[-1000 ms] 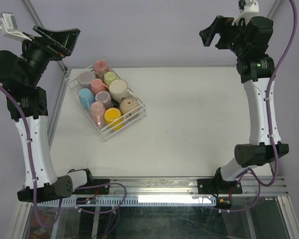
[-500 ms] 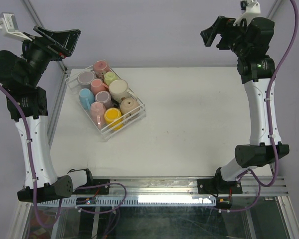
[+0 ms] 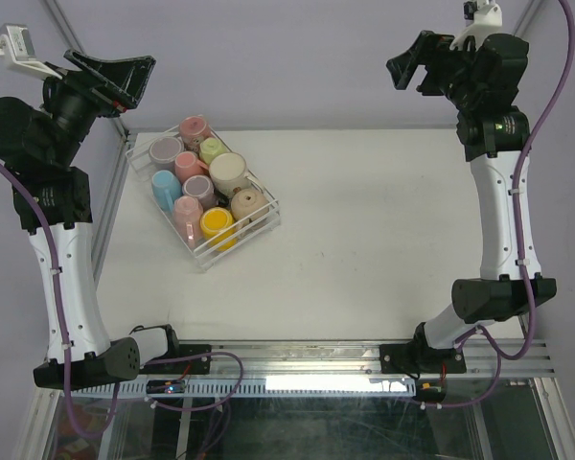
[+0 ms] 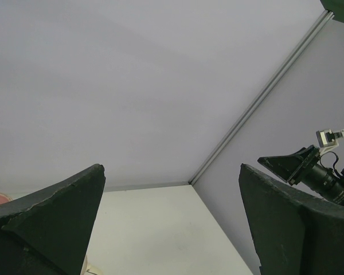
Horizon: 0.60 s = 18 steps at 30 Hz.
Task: Load the cups into the dish rack
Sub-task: Reset both arms
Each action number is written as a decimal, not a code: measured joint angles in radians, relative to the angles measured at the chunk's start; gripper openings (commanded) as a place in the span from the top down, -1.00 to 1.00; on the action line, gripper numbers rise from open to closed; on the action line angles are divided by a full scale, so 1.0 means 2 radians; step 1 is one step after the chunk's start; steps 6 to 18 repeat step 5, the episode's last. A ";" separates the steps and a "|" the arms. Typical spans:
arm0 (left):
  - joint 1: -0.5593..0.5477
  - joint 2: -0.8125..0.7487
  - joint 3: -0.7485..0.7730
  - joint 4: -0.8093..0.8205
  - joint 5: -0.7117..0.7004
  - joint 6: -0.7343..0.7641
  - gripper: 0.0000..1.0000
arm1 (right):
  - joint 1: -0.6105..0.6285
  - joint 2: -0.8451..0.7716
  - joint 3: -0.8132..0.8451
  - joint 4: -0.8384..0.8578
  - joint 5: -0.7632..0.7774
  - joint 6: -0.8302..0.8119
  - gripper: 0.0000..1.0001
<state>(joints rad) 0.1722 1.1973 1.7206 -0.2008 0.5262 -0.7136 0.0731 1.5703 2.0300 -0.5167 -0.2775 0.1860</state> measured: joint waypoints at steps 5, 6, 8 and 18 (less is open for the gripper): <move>0.000 0.000 0.000 0.000 0.000 0.000 -0.98 | -0.002 0.000 -0.001 0.001 0.000 0.000 -0.98; 0.000 0.000 0.000 0.000 0.000 0.000 -0.98 | -0.002 0.000 -0.001 0.001 0.000 0.000 -0.98; 0.000 0.000 0.000 0.000 0.000 0.000 -0.98 | -0.002 0.000 -0.001 0.001 0.000 0.000 -0.98; 0.000 0.000 0.000 0.000 0.000 0.000 -0.98 | -0.002 0.000 -0.001 0.001 0.000 0.000 -0.98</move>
